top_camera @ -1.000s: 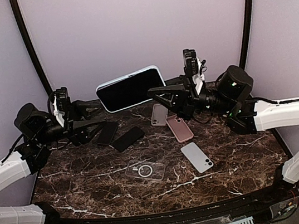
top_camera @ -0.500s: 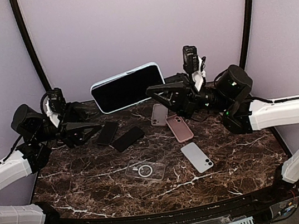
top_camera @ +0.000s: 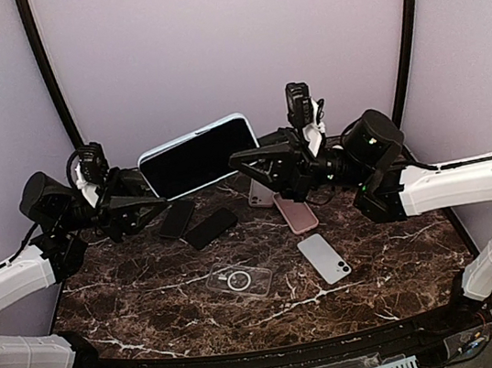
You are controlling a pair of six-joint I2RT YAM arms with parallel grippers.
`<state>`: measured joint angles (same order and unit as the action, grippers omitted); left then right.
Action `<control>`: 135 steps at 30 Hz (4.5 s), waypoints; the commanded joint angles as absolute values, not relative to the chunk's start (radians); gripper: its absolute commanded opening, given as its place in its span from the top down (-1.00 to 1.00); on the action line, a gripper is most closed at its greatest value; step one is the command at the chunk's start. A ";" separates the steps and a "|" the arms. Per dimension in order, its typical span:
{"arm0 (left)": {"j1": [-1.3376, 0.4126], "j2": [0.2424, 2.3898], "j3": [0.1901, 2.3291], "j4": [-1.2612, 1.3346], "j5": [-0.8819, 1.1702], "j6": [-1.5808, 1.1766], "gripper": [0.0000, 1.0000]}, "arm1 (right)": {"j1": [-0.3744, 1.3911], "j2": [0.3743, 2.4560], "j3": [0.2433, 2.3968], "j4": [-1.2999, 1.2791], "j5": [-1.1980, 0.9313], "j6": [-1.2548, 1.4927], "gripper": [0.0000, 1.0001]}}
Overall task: Take the phone out of the phone case
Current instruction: Remove the top right corner of the phone case and the bottom right corner of the phone case, then remove the phone from the bottom corners of the phone case.
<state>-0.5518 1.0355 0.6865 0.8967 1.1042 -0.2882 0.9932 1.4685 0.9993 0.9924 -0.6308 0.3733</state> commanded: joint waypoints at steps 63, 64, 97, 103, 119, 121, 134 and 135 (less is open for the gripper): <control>-0.598 0.868 0.672 0.243 0.949 0.622 0.70 | 1.063 1.505 1.169 0.534 -1.123 0.417 1.00; -0.598 0.867 0.673 0.228 0.933 0.641 0.70 | 1.063 1.503 1.171 0.504 -1.124 0.409 1.00; -0.599 0.908 0.704 0.156 1.052 0.614 0.22 | 1.031 1.095 0.863 0.392 -0.433 -0.393 1.00; -0.606 0.908 0.697 0.171 1.066 0.594 0.24 | 1.032 1.126 0.862 0.448 -0.438 -0.403 1.00; -0.651 0.920 0.694 0.179 1.040 0.594 0.25 | 1.043 1.185 0.910 0.468 -0.547 -0.366 1.00; -0.658 0.919 0.695 0.177 1.036 0.598 0.25 | 1.044 1.192 0.915 0.473 -0.550 -0.364 1.00; -0.678 0.923 0.684 0.187 0.980 0.608 0.17 | 1.063 1.211 0.941 0.495 -0.621 -0.321 1.00; -0.678 0.921 0.684 0.184 0.974 0.611 0.17 | 1.063 1.213 0.942 0.505 -0.624 -0.317 1.00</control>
